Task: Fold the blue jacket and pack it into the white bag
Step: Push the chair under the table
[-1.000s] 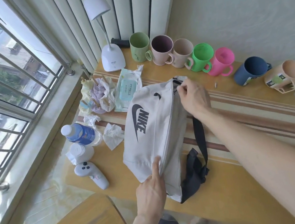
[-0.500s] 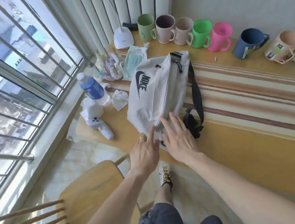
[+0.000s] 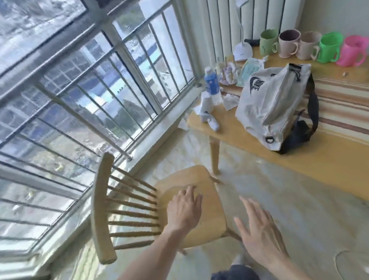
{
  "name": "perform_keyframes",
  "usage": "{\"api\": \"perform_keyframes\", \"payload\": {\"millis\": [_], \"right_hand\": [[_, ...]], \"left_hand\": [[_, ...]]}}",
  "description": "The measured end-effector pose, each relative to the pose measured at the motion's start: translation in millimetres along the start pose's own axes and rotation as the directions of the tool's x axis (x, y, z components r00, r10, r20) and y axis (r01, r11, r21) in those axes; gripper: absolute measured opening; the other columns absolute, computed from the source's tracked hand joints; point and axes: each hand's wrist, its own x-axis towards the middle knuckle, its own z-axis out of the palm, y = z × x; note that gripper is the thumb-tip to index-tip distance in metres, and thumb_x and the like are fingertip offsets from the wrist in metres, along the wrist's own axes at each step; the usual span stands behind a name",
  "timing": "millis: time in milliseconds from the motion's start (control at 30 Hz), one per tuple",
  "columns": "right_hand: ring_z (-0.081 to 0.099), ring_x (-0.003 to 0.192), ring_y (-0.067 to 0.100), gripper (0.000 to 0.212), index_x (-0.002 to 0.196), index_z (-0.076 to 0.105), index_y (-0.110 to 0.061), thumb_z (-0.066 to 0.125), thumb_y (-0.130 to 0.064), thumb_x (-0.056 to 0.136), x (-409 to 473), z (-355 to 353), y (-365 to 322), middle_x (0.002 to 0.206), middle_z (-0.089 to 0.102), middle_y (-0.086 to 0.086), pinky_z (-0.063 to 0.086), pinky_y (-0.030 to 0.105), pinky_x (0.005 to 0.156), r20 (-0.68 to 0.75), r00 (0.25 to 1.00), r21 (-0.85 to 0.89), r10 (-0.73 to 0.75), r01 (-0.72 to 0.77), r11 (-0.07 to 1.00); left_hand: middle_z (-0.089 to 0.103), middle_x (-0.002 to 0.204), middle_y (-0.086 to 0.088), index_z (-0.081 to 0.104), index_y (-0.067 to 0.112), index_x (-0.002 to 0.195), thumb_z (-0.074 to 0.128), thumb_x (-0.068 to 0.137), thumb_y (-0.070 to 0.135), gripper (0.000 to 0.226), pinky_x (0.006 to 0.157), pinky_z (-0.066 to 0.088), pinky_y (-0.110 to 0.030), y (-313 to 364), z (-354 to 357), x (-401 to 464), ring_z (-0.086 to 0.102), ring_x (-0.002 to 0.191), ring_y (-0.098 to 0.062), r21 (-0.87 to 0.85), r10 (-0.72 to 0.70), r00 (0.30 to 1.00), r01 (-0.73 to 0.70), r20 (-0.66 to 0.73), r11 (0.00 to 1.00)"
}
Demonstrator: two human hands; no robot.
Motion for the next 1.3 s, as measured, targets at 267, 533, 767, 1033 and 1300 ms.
{"api": "perform_keyframes", "payload": {"millis": [267,533,767,1033,1300], "right_hand": [[0.029,0.15,0.024,0.109,0.159,0.016,-0.035,-0.018,-0.088,0.07,-30.6,82.0,-140.6,0.166,0.027,0.003,0.027,0.037,0.12,0.133,0.979,0.093,-0.156,0.144,0.985],[0.022,0.152,0.017,0.08,0.159,0.002,-0.034,0.023,-0.075,0.093,-7.4,225.2,-287.5,0.168,0.015,-0.007,0.027,0.04,0.123,0.319,0.943,0.123,-0.094,0.058,0.991],[0.025,0.151,0.031,0.072,0.16,-0.003,-0.023,0.042,-0.032,0.105,35.6,328.6,-381.4,0.169,0.009,0.007,0.029,0.044,0.119,0.34,0.931,0.002,0.132,-0.141,0.99],[0.047,0.13,0.036,0.084,0.16,0.01,-0.024,0.045,0.01,0.091,43.5,321.8,-391.6,0.151,0.039,0.009,0.042,0.047,0.103,0.275,0.923,-0.068,0.269,-0.261,0.963],[0.049,0.135,0.034,0.104,0.157,0.019,-0.045,0.034,0.023,0.08,-35.8,262.4,-322.9,0.153,0.039,0.004,0.044,0.043,0.105,0.315,0.879,-0.146,0.359,-0.329,0.933]], "left_hand": [[0.063,0.124,-0.008,0.047,0.031,0.143,0.031,0.104,0.051,0.047,0.089,0.051,-0.044,-136.9,-87.4,-26.9,0.061,0.109,-0.028,0.089,-0.105,0.98,0.122,-0.171,0.989],[0.046,0.147,-0.008,0.046,0.034,0.142,0.035,0.103,0.048,0.042,0.104,0.045,-0.047,-294.2,-103.0,33.0,0.045,0.13,-0.029,0.225,0.019,0.982,0.024,-0.189,0.974],[0.014,0.169,-0.015,0.042,0.032,0.149,0.049,0.099,0.033,0.05,0.122,0.017,-0.065,-385.3,-102.5,112.1,0.004,0.157,-0.037,0.449,0.323,0.937,-0.347,0.131,0.823],[0.02,0.169,-0.014,0.069,0.027,0.126,0.041,0.098,0.043,0.043,0.125,0.002,-0.055,-393.0,-114.3,126.0,0.002,0.156,-0.041,0.467,0.442,0.859,-0.511,0.257,0.722],[0.067,0.134,-0.016,0.078,0.03,0.107,0.037,0.093,0.058,0.052,0.122,0.014,-0.055,-367.1,-98.6,80.7,0.053,0.133,-0.04,0.285,0.658,0.687,-0.727,0.309,0.625]]}}
